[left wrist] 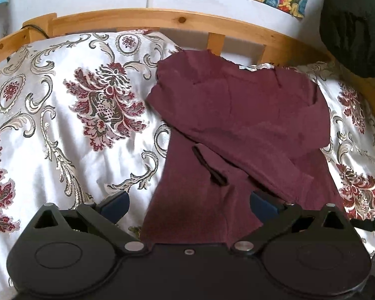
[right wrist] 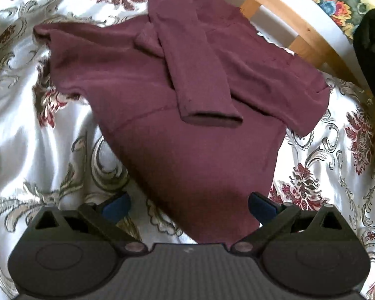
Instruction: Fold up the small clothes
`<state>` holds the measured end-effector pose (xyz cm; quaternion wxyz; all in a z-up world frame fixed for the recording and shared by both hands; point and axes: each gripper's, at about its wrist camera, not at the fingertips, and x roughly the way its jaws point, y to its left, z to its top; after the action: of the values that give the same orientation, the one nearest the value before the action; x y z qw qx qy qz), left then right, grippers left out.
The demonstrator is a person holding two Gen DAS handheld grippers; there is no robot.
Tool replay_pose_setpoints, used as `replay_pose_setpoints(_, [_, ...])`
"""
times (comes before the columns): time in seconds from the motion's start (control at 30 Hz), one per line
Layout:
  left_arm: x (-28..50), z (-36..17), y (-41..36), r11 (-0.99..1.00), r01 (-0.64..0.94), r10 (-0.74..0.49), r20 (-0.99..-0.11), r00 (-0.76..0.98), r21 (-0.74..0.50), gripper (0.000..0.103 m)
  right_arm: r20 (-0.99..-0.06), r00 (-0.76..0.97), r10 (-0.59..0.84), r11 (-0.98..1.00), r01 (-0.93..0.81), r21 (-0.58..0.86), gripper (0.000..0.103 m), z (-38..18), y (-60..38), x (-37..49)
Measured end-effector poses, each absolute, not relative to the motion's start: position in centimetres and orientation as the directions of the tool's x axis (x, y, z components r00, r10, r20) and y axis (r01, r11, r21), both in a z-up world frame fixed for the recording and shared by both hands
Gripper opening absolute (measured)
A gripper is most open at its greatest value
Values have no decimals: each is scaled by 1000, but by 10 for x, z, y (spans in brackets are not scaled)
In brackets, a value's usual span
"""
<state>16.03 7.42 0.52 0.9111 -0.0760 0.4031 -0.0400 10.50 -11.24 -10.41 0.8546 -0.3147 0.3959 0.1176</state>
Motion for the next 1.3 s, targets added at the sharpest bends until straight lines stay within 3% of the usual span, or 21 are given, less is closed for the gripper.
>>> replay_pose_setpoints(0.07, [160,5,73,985,23,-141,-727,672,-170,102,-748,663,-35,789,-440,-428,99,-103,-116,106])
replay_pose_setpoints(0.13, [159,5,69,984,56,-163,-719,675,-170,102,-754,656,-3,807,-444,-390,84,-101,-120,107])
replay_pose_setpoints(0.23, [154,8,56,977,148,-214,-695,687,-155,102,-754,655,48,837,-439,-327,54,-91,-127,109])
replay_pose_setpoints(0.27, [152,9,51,972,181,-232,-687,689,-147,102,-751,658,54,843,-434,-319,50,-88,-129,110])
replay_pose_setpoints(0.33, [146,11,37,958,262,-273,-670,690,-121,102,-751,657,67,856,-424,-294,32,-85,-133,110])
replay_pose_setpoints(0.4, [142,11,23,939,332,-302,-664,684,-86,102,-758,647,87,871,-419,-258,22,-82,-137,112])
replay_pose_setpoints(0.7, [121,-6,-41,789,607,-378,-701,605,98,102,-710,685,166,932,-344,-114,15,-59,-158,115])
replay_pose_setpoints(0.87, [121,-33,-77,658,736,-356,-796,490,159,88,-698,695,174,935,-338,-104,13,-56,-158,114])
replay_pose_setpoints(1.1, [144,-41,-74,719,683,-321,-810,491,129,84,-688,701,187,940,-332,-83,13,-54,-161,111])
replay_pose_setpoints(1.3, [160,-41,-66,780,618,-301,-803,514,103,73,-685,706,181,942,-325,-86,9,-54,-162,110])
